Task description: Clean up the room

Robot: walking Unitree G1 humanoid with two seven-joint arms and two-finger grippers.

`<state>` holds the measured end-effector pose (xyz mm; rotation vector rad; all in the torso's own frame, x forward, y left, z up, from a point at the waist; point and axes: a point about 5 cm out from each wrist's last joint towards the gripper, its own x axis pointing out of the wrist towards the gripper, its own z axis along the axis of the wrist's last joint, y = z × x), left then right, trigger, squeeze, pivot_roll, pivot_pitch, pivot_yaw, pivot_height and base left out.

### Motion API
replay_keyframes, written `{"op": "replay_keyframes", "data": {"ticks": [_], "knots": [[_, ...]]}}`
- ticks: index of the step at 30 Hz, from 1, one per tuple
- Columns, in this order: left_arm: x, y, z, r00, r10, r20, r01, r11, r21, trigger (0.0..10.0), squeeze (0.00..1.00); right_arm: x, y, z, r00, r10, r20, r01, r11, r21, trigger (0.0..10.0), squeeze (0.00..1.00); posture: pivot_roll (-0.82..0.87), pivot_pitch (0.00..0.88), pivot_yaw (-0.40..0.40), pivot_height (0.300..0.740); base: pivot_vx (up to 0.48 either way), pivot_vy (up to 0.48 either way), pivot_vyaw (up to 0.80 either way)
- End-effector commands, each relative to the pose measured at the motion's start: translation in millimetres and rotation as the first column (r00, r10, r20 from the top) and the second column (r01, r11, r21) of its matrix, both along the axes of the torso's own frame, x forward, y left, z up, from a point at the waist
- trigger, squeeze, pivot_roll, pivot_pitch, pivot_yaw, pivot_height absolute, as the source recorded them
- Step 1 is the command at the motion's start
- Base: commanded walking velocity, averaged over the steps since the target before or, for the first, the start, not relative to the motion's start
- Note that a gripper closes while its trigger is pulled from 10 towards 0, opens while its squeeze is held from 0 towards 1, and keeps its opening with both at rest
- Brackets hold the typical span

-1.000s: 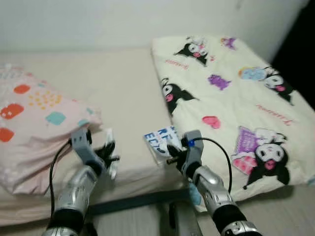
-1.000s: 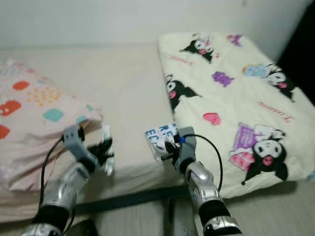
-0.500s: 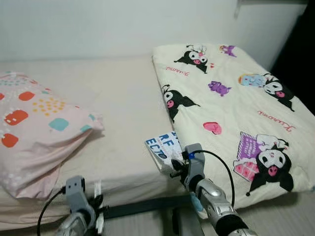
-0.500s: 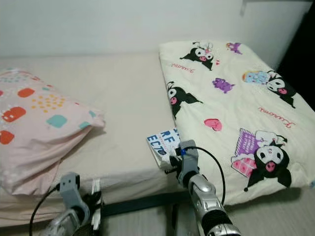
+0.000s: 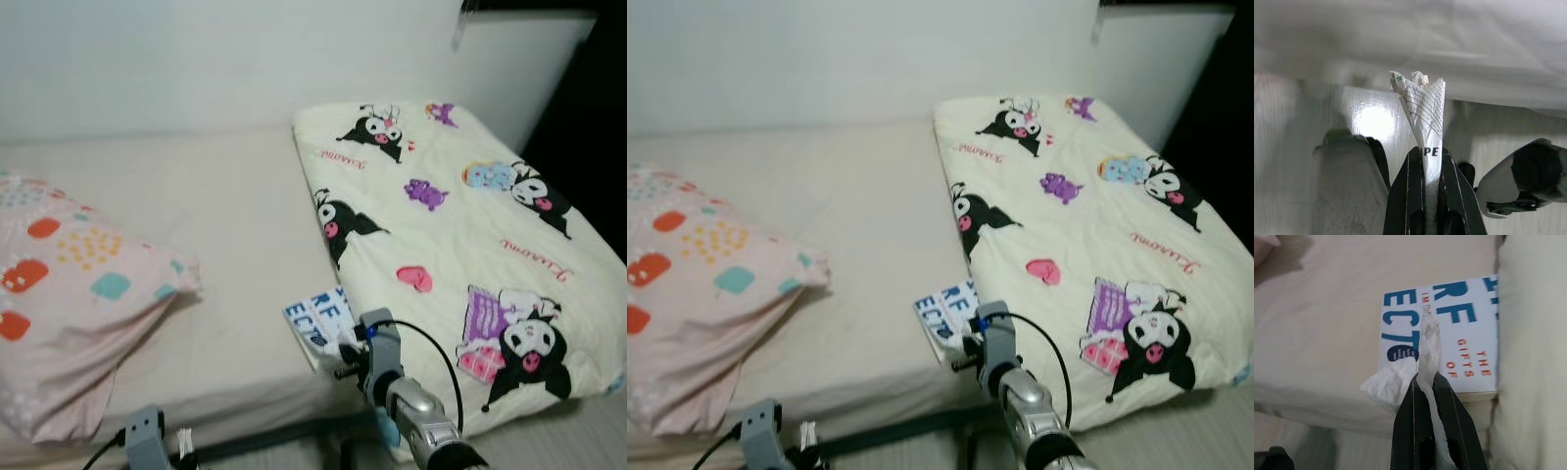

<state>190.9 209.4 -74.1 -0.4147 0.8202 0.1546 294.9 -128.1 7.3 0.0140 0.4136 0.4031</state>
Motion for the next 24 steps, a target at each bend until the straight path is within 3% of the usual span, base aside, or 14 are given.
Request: {"op": "replay_keyframes", "data": {"ticks": [1, 7, 22, 23, 24], "knots": [[-14.1, 5.3, -6.8, 0.998, 0.015, -0.062, -0.013, 1.0, 0.026, 10.0, 0.0, -6.4, 0.4, -7.3, 1.0, 0.009, -0.024, -0.01, 1.0, -0.019, 0.0, 0.0, -0.09, 0.053, -0.008, 0.645, 0.0, 0.0, 0.0], [-16.5, 8.8, -7.8, 0.996, 0.022, -0.087, -0.019, 0.999, 0.033, 10.0, 0.0, -9.4, 2.0, -11.0, 0.999, 0.016, -0.037, -0.017, 0.999, -0.029, 0.0, 0.0, -0.09, 0.055, -0.005, 0.665, 0.0, 0.0, 0.0], [-19.7, 5.1, -10.3, 0.993, 0.012, -0.113, -0.01, 1.0, 0.019, 10.0, 0.0, -9.8, 2.3, -10.8, 0.999, 0.027, -0.021, -0.028, 0.999, -0.041, 0.0, 0.0, -0.1, 0.06, -0.009, 0.715, -0.48, 0.0, 0.0], [-19.9, 5.1, -10.4, 0.994, 0.015, -0.11, -0.014, 1.0, 0.018, 10.0, 0.0, -10.0, 1.9, -11.4, 0.999, 0.027, -0.023, -0.028, 0.998, -0.054, 4.3, 0.0, -0.1, 0.061, -0.01, 0.719, -0.424, 0.0, 0.0], [-19.9, 5.1, -10.4, 0.994, 0.015, -0.11, -0.014, 1.0, 0.018, 10.0, 0.0, -10.0, 1.9, -11.4, 0.999, 0.027, -0.023, -0.028, 0.998, -0.054, 4.3, 0.0, -0.1, 0.061, -0.01, 0.719, -0.424, 0.0, 0.0]]}}
